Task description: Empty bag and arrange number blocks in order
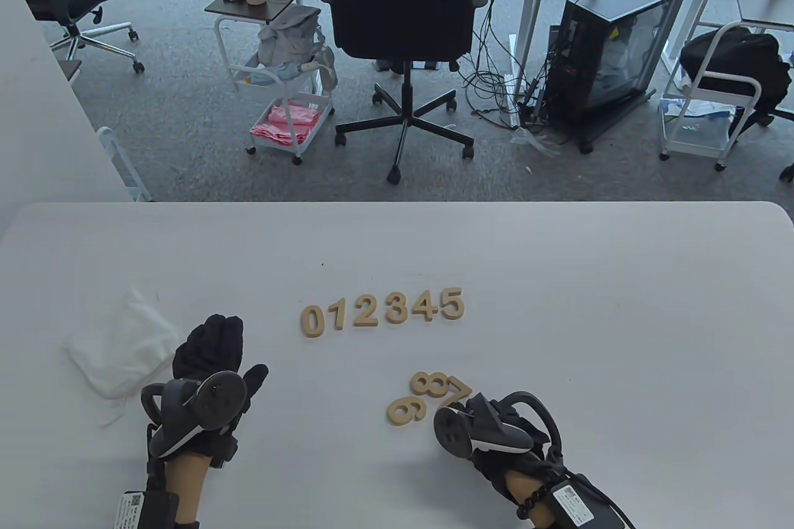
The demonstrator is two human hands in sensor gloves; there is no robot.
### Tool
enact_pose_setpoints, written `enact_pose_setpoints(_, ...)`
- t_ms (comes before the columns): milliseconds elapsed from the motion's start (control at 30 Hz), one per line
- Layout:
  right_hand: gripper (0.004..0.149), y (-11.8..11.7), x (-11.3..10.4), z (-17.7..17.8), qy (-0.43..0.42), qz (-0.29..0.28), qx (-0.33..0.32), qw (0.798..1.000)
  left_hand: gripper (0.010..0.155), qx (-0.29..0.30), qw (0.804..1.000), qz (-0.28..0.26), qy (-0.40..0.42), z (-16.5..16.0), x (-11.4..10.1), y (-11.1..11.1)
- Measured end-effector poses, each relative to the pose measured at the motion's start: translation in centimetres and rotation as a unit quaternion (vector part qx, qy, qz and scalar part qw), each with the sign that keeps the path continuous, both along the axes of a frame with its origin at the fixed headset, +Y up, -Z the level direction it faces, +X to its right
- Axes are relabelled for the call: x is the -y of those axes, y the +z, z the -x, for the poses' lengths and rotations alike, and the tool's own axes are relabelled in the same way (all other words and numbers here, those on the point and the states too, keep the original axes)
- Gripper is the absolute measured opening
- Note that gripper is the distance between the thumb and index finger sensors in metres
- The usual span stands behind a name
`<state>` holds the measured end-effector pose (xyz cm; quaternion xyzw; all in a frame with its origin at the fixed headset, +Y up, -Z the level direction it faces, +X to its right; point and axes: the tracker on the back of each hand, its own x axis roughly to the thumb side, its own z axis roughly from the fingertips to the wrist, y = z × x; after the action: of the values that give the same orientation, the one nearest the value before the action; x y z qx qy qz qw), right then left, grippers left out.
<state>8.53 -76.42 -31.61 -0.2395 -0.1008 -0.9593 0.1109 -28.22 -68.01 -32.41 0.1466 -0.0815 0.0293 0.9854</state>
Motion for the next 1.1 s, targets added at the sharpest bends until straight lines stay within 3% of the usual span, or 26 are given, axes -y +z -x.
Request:
enact_pose_setpoints(300,0.068,0.2,0.3,0.5,0.017,-0.030,-0.007,0.999,0.083,0.000,1.000,0.000,-0.001,0.0,0.0,0.0)
enact_pose_setpoints(600,0.070,0.3,0.4,0.6,0.016,-0.023,-0.013,1.000,0.083,-0.001,1.000,-0.001,0.002,0.1,0.0,0.0)
enact_pose_setpoints(700,0.069,0.1,0.0,0.1,-0.008,-0.017,-0.001,1.000,0.083,-0.002,1.000,-0.002,0.003,0.2,0.0,0.0)
enact_pose_setpoints(867,0.069,-0.7,-1.6,-2.3,-0.142,0.015,0.044,0.989,0.083,-0.004,1.000,-0.003,0.005,0.3,0.0,0.0)
enact_pose_setpoints(967,0.068,-1.5,-2.5,-5.0,-0.302,0.059,0.085,0.948,0.083,-0.004,1.000,-0.003,0.004,0.3,0.0,0.0)
enact_pose_setpoints(1033,0.068,-2.1,-2.8,-6.9,-0.417,0.094,0.110,0.897,0.083,-0.003,1.000,-0.003,0.004,0.3,-0.1,0.0)
enact_pose_setpoints(1067,0.068,-2.4,-2.7,-8.0,-0.484,0.116,0.121,0.859,0.083,-0.003,1.000,-0.004,0.004,0.3,-0.1,0.0)
enact_pose_setpoints(1100,0.067,-2.6,-2.6,-8.6,-0.521,0.129,0.126,0.834,0.083,-0.003,1.000,-0.004,0.004,0.3,-0.1,0.0)
